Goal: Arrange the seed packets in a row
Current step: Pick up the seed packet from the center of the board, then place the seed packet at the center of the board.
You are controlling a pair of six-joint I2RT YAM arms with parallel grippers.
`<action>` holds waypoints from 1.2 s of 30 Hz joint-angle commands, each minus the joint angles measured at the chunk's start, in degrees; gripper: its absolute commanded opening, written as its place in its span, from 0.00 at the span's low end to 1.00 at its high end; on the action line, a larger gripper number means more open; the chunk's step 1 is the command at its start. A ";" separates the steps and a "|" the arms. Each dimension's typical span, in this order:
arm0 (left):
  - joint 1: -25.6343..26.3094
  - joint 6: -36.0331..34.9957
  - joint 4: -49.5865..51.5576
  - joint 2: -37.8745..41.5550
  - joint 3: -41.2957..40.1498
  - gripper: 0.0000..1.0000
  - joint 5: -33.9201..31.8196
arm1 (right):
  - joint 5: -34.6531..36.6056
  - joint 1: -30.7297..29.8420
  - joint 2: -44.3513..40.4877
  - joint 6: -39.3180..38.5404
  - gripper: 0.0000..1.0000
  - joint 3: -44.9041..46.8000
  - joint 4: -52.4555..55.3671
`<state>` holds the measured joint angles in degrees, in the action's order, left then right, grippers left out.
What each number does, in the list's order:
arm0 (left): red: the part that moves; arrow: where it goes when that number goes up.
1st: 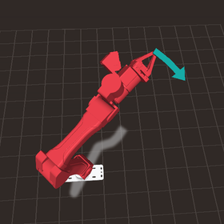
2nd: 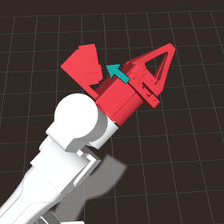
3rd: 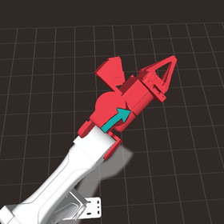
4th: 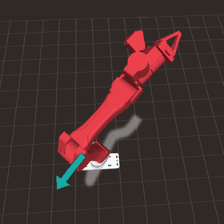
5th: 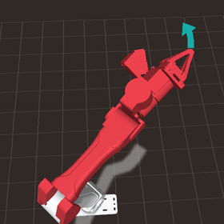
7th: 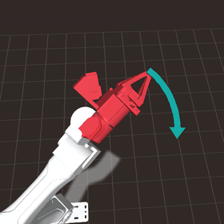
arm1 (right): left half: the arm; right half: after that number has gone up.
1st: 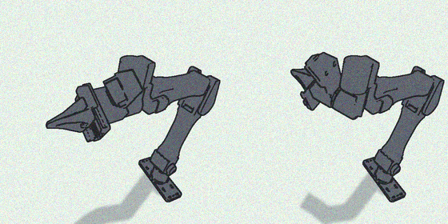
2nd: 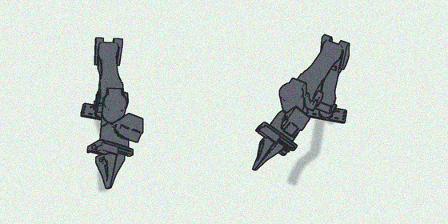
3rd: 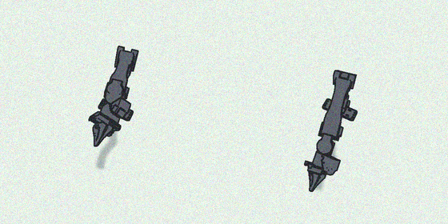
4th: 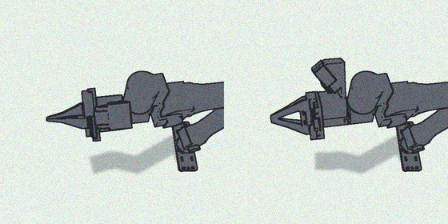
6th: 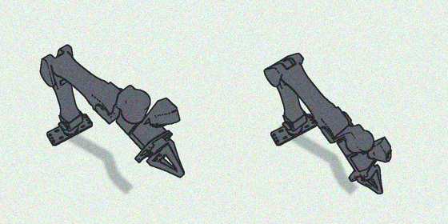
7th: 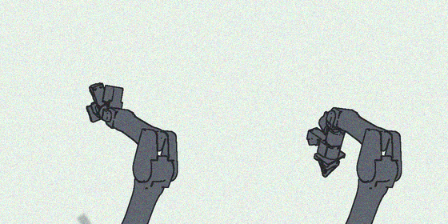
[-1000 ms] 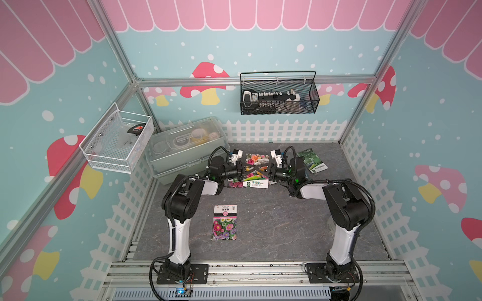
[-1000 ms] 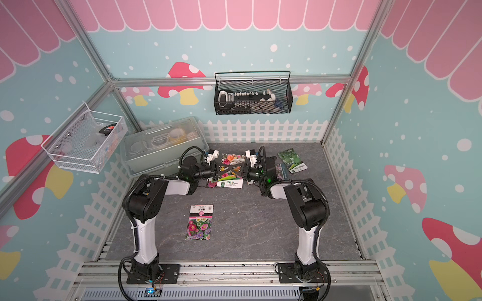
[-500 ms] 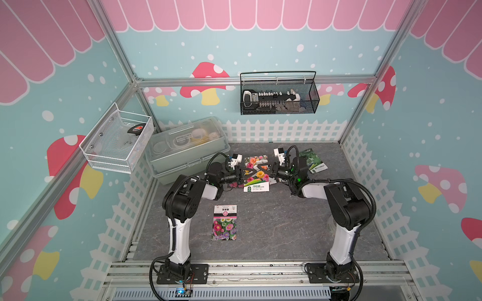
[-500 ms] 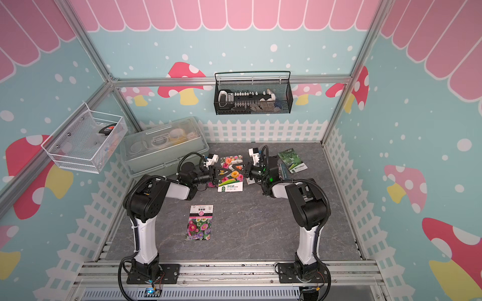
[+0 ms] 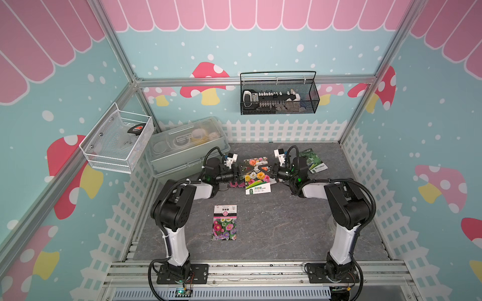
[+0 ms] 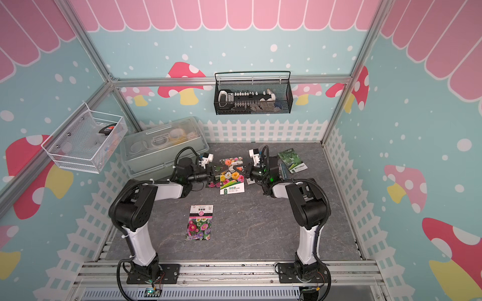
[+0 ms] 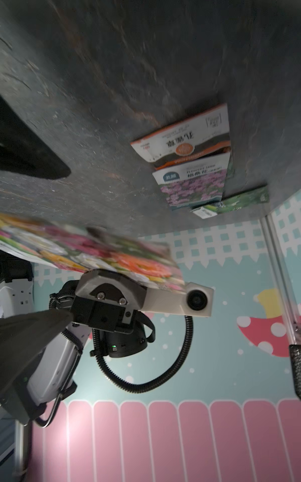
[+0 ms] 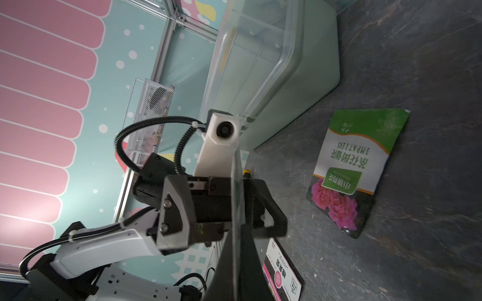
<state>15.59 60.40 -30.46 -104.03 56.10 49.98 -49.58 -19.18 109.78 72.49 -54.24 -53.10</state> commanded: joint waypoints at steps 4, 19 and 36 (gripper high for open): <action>-1.38 -22.69 42.99 13.93 4.63 0.82 -29.13 | -1.30 0.19 -3.29 -4.60 0.00 8.54 4.47; -1.49 -20.29 41.95 22.83 -2.42 0.80 -41.00 | 15.29 -13.27 -10.03 -0.88 0.00 26.00 -3.11; 0.31 -20.32 39.42 26.72 -6.79 0.80 -40.64 | 26.98 -21.59 9.58 12.52 0.00 31.39 -32.16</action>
<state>15.57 40.47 9.89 -78.65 49.74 10.41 -25.85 -39.83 117.03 82.04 -24.18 -82.26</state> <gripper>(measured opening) 0.799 0.047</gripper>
